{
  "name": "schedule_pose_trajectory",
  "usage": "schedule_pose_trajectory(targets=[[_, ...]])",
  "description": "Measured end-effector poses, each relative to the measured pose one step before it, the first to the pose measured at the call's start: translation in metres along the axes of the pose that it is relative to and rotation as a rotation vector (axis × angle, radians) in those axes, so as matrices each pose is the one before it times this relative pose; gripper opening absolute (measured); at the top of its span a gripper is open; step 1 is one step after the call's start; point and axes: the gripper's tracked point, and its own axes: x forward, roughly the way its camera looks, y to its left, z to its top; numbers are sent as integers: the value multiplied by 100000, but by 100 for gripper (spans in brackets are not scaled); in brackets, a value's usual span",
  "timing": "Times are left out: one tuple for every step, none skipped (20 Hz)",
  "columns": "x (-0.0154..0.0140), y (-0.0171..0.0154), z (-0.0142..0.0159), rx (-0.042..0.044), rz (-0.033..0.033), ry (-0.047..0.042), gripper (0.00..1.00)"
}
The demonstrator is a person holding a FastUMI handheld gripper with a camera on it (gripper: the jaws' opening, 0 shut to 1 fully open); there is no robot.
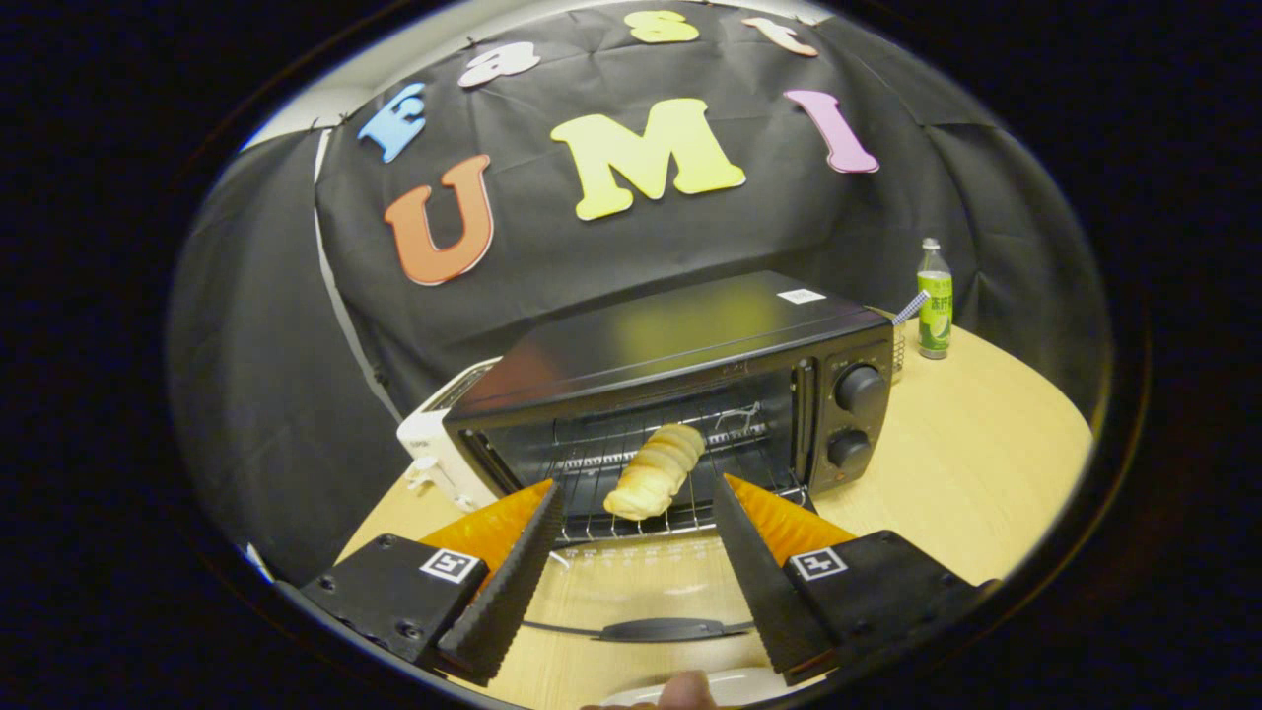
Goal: Open the toaster oven, put the food inside, and close the toaster oven door.
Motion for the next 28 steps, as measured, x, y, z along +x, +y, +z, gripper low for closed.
schedule_pose_trajectory(targets=[[-702,244,-503,-2080,944,1358,99],[-530,329,-545,-2313,789,1634,99],[-583,136,-219,-1614,194,1099,99],[-848,310,-384,-1461,621,991,99],[-569,347,-337,-1129,898,803,99],[-663,256,-346,-822,576,388,99],[-364,289,-167,-917,605,214,99],[-269,532,-391,-1251,1179,415,99],[-56,353,-379,-1784,617,656,99],[-48,339,-777,-1819,702,1836,99],[19,241,-784,-1649,403,2322,99],[238,207,-874,-1206,168,2241,99],[166,110,-833,-169,175,2373,99],[283,140,-954,919,353,2443,100],[277,-35,-886,1110,-204,2563,100],[404,-143,-756,1102,-559,1996,100],[370,-150,-679,961,-968,2160,99],[505,134,-1006,762,122,3451,99],[337,-145,-861,756,-321,3339,99],[188,-279,-608,924,-866,1778,100],[114,-371,-672,319,-1255,1960,100],[101,-437,-801,491,-857,1979,100],[167,-401,-355,369,-1201,1254,99],[262,-674,-106,252,-2201,676,99],[261,-570,85,293,-2396,120,99],[352,-470,-74,-396,-2462,1104,99],[357,-389,-43,-362,-1856,1203,99],[478,-85,-151,-474,-1117,1481,100]])
